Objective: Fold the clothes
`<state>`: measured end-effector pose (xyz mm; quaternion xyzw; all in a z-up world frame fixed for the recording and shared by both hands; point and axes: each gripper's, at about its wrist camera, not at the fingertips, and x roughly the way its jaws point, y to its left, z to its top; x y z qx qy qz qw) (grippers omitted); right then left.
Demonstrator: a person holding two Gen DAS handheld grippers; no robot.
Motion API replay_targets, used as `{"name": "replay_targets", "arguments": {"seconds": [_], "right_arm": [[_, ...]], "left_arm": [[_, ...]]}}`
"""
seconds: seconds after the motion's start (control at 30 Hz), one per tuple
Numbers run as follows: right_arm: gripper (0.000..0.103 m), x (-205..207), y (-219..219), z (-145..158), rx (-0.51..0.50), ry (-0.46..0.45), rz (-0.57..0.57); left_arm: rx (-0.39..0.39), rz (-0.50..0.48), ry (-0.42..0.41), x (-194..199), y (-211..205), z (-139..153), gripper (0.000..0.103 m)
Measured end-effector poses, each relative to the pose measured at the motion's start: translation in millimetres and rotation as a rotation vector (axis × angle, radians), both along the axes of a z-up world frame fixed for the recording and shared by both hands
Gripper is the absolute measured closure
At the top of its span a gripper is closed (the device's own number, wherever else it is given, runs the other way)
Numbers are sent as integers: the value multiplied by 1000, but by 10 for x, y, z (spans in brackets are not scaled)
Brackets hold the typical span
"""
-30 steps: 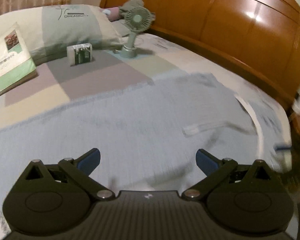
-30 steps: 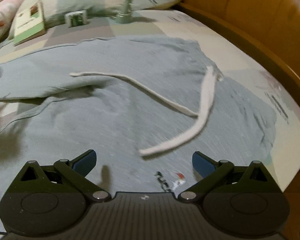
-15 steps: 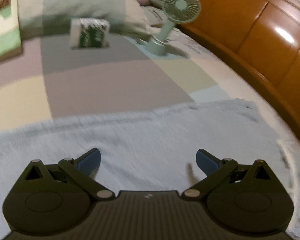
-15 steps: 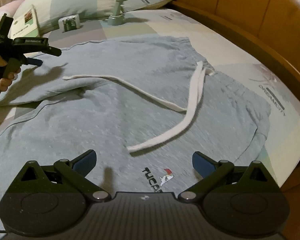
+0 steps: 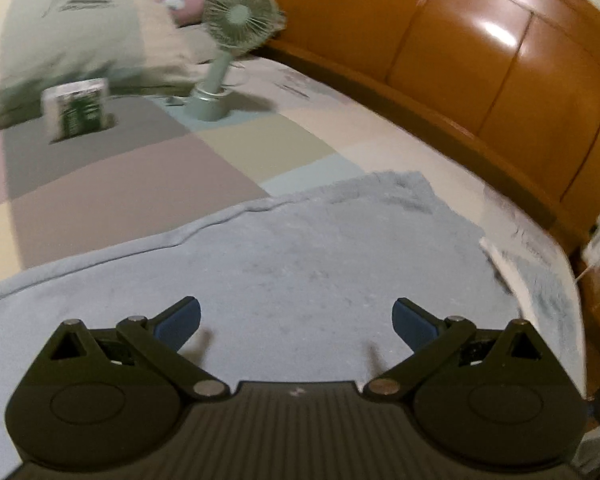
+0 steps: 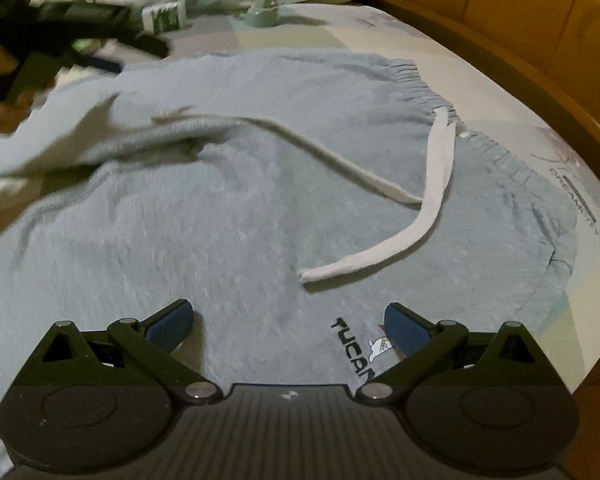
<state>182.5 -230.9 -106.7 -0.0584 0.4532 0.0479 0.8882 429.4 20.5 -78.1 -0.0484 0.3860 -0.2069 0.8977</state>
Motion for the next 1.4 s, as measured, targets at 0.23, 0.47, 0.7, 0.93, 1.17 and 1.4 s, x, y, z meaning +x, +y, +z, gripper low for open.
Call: {"name": "replay_targets", "arguments": {"seconds": [0.23,0.47,0.7,0.93,1.17,1.4], "right_arm": [[0,5,-26,-25,15,8,-10],[0,-2,-35,-48,23,8,-11],[0,-20,-53,-70,27,-2,-9],[0,-49,-53,-76,28,-25,-14],[0,-87,-55,-83,30,-51,-15],[0,-116,-55,-92,33,-69,-17]], "left_arm": [[216,52,-23,410,-318,-360,2],[248,93,53,766,-348,-266,2],[207,29,-9,163,-90,157,2],[279,-30,-48,-648,19,-27,2],[302,74,-13,-924,298,-267,1],[309,139,-48,-1226,414,-6,1]]}}
